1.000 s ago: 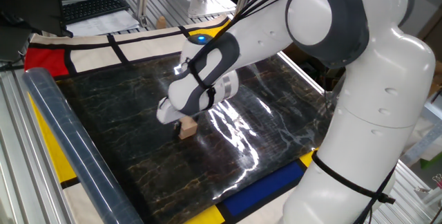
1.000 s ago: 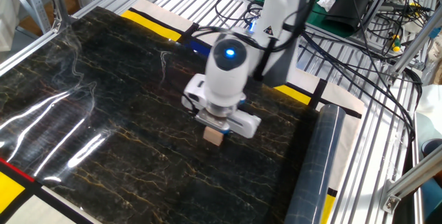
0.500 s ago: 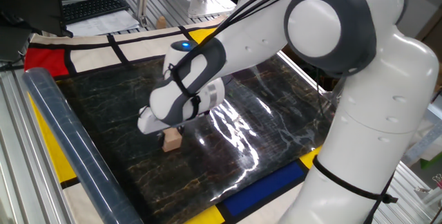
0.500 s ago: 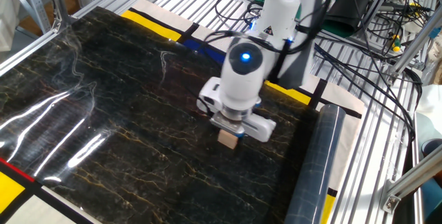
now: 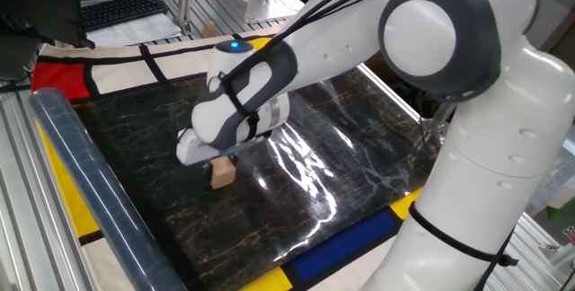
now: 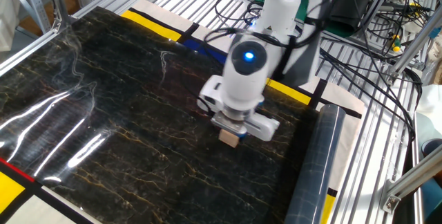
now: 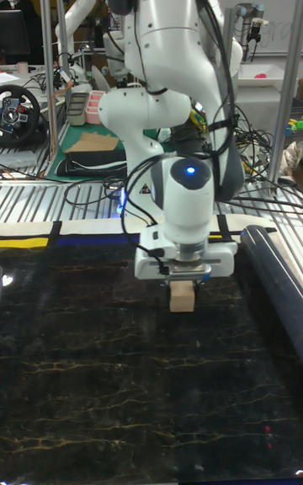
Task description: Hold a small block with the gripper and sweep it from left to right on the table
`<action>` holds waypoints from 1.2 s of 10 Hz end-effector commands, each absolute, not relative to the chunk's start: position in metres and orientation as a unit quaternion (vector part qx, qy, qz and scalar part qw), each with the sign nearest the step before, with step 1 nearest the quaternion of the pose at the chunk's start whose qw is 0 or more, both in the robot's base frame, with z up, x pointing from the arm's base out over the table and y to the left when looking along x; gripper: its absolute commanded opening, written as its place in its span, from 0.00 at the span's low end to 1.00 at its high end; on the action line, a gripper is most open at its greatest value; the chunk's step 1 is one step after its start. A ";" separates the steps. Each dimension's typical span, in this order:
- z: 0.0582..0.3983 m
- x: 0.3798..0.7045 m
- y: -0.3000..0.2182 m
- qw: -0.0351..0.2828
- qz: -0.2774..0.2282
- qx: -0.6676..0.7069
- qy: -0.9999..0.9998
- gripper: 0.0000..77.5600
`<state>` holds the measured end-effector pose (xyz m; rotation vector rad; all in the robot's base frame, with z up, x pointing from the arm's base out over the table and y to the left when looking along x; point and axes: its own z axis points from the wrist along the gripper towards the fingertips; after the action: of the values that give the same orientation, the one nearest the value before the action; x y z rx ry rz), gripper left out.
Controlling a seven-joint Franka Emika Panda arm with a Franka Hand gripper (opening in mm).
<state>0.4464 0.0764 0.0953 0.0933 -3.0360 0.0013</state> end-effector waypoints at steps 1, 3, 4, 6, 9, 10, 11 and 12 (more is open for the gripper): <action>0.107 0.482 -0.019 0.056 0.037 0.074 -0.995 0.01; 0.105 0.482 -0.018 0.057 0.057 0.072 -0.994 0.01; 0.101 0.483 -0.015 0.052 0.052 0.076 -0.994 0.01; 0.082 0.483 -0.005 0.041 0.049 0.076 -0.995 0.01; 0.067 0.482 0.005 0.034 0.031 0.074 -0.996 0.01; 0.065 0.481 0.007 0.032 0.024 0.077 -0.996 0.01; 0.064 0.481 0.008 0.032 0.022 0.077 -0.996 0.01; 0.064 0.481 0.008 0.033 0.021 0.077 -0.996 0.01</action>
<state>0.4827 0.0037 0.0677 0.2227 -3.0711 0.0662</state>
